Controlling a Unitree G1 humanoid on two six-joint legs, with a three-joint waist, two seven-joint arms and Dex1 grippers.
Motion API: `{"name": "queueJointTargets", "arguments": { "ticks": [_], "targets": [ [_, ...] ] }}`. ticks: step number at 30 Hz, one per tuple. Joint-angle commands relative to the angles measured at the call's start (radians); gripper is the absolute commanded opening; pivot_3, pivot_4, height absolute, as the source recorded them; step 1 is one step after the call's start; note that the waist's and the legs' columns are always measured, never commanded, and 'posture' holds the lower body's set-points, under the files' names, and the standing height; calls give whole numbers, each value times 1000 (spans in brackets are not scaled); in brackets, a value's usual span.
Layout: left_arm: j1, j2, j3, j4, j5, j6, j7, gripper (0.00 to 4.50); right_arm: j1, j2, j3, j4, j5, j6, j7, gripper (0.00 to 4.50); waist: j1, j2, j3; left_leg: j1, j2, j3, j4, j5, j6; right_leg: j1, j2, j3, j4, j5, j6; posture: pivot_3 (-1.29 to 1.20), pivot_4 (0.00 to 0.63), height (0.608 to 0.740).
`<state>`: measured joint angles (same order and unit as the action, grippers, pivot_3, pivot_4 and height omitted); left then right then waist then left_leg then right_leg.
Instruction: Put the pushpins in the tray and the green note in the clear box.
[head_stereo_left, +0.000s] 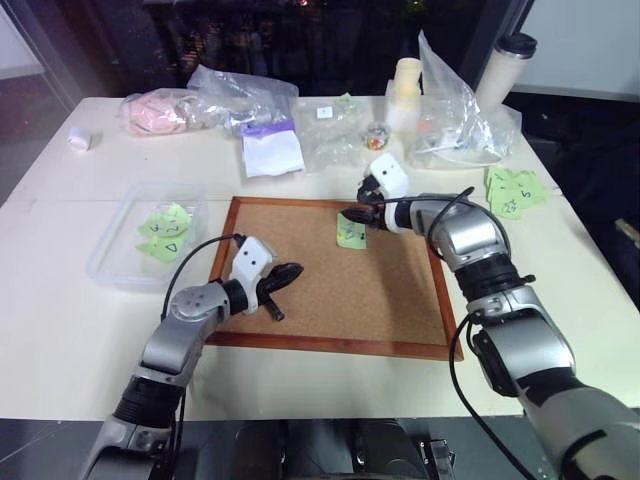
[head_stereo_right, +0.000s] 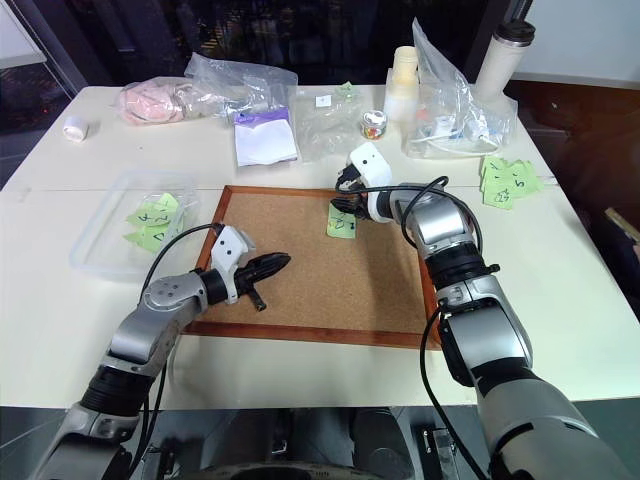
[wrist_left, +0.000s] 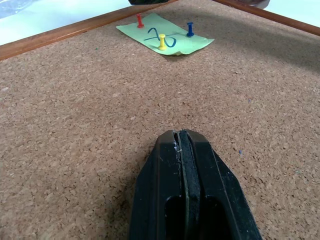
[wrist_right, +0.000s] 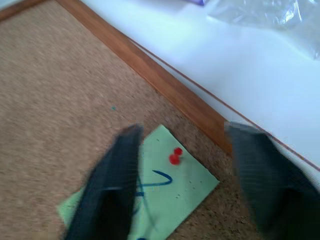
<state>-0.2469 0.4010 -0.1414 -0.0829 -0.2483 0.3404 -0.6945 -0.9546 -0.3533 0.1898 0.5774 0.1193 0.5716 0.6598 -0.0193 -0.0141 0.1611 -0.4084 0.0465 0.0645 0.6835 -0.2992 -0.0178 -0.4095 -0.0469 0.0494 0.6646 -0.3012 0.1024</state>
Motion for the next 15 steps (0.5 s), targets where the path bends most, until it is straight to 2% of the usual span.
{"name": "queueJointTargets", "arguments": {
  "ticks": [1, 11, 14, 15],
  "targets": [
    [11, 2, 7, -36, 2, 0, 3, 0, -39, 18, -13, 23, -18, -41, 3, 2654, -1, 0, 0, 0, 0, 0, 0, 0, 0, 0, 0, 0, 0, 0, 0, 0, 150, 740],
    [23, 2, 8, -52, 1, 5, 14, 0, -23, 37, -17, 92, -47, -87, 11, 2654, -1, 0, 0, 0, 0, 0, 0, 0, 0, 0, 0, 0, 0, 0, 0, 0, 150, 740],
    [24, 2, 8, -52, -1, 6, 13, 0, -19, 39, -15, 106, -55, -100, 12, 1763, -1, 0, 0, 0, 0, 0, 0, 0, 0, 0, 0, 0, 0, 0, 0, 0, 150, 740],
    [24, 2, 8, -52, -1, 6, 13, 0, -18, 41, -15, 107, -56, -102, 15, 1266, -1, 0, 0, 0, 0, 0, 0, 0, 0, 0, 0, 0, 0, 0, 0, 0, 150, 740]
  ]
}}
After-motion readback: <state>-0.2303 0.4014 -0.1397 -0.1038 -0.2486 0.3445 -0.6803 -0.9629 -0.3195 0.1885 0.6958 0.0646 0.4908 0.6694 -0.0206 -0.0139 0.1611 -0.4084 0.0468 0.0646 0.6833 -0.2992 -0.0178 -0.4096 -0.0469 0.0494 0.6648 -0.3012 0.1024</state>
